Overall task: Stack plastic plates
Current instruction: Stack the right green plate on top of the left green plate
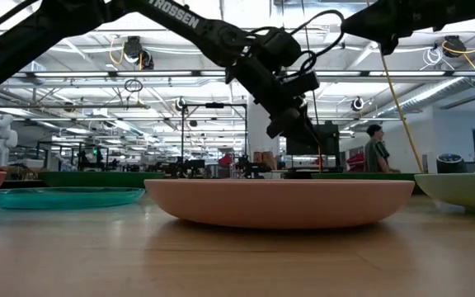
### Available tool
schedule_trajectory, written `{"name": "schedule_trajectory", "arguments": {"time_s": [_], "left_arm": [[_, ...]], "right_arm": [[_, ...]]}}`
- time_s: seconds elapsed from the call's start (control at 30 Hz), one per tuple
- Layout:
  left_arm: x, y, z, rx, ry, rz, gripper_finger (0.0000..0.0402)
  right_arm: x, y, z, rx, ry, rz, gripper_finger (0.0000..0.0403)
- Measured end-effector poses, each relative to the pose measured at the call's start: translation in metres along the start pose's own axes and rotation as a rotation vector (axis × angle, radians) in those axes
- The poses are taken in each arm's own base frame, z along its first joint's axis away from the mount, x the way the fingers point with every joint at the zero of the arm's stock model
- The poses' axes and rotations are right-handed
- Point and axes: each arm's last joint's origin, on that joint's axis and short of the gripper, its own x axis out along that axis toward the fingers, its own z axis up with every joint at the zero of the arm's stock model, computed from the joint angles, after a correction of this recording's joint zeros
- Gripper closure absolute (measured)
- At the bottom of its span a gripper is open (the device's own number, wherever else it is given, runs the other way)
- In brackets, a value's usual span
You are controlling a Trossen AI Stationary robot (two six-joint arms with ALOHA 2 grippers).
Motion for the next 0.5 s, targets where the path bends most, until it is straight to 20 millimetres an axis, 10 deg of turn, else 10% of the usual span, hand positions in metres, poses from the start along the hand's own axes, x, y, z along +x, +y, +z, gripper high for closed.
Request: {"name": "schedule_trajectory", "arguments": {"time_s": [0.5], "left_arm": [[-0.0012,0.0097,0.0084,-0.138,-0.177,0.0,0.0238]], "right_arm": [[-0.0031,-0.0007,0.0021,0.004,-0.017,0.0,0.0349]]}}
